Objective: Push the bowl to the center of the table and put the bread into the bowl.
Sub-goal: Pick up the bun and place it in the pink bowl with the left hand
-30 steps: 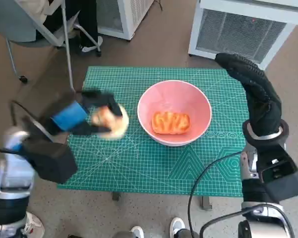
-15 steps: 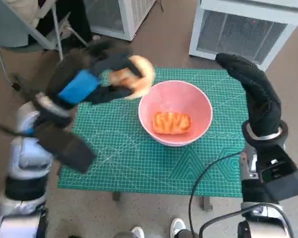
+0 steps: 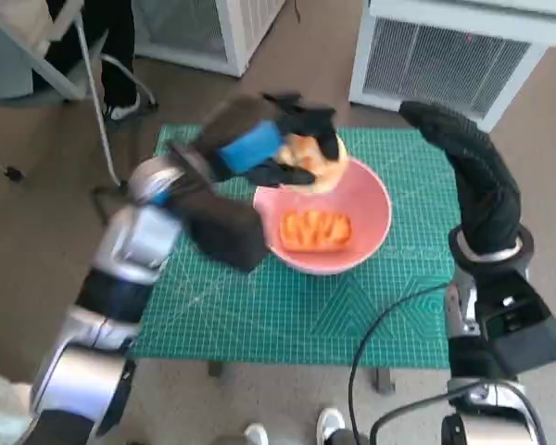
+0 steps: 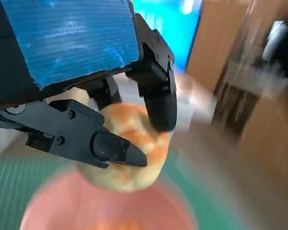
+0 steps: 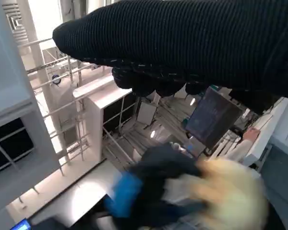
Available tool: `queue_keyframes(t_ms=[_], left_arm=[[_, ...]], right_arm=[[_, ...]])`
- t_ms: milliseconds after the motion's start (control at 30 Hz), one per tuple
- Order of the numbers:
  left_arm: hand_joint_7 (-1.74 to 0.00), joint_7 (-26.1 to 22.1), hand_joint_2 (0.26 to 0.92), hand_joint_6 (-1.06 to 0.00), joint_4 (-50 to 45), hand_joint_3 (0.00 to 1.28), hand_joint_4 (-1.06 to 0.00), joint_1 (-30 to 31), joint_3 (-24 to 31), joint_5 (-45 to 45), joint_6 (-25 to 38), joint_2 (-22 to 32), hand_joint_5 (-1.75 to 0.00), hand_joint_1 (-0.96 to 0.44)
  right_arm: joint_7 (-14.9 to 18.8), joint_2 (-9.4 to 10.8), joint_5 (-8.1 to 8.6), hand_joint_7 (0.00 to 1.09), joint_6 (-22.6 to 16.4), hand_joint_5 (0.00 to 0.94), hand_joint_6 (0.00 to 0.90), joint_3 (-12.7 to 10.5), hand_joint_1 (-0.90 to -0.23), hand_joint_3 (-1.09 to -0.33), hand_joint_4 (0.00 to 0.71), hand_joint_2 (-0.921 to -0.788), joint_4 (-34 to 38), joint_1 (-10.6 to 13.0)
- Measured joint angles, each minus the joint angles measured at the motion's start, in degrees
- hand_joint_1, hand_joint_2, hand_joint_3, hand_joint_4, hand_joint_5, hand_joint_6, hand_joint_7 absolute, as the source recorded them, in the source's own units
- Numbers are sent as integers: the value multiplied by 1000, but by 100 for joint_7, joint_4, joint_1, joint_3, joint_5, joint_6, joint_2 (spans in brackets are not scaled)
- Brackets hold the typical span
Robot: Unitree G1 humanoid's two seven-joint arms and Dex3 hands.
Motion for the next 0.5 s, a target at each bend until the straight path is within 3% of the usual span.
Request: queue_keyframes(t_ms=[133, 233, 500], left_arm=[[-221, -459, 884, -297, 437, 19, -236, -57, -150, -12, 104, -114, -21, -177], [-185, -449, 886, -301, 568, 12, -217, -52, -144, -36, 1, -145, -7, -222], [-153, 569, 916, -312, 828, 52, -210, 154, 452, -528, -1178, -235, -5, -359]], right_arm=[[-10, -14, 0, 537, 2, 1, 77, -22, -576, -768, 284, -921, -59, 23], [-41, -23, -6, 537, 1, 3, 77, -46, -576, -768, 286, -921, -72, 36], [-166, -41, -34, 537, 1, 6, 80, -123, -589, -766, 296, -921, -106, 61]])
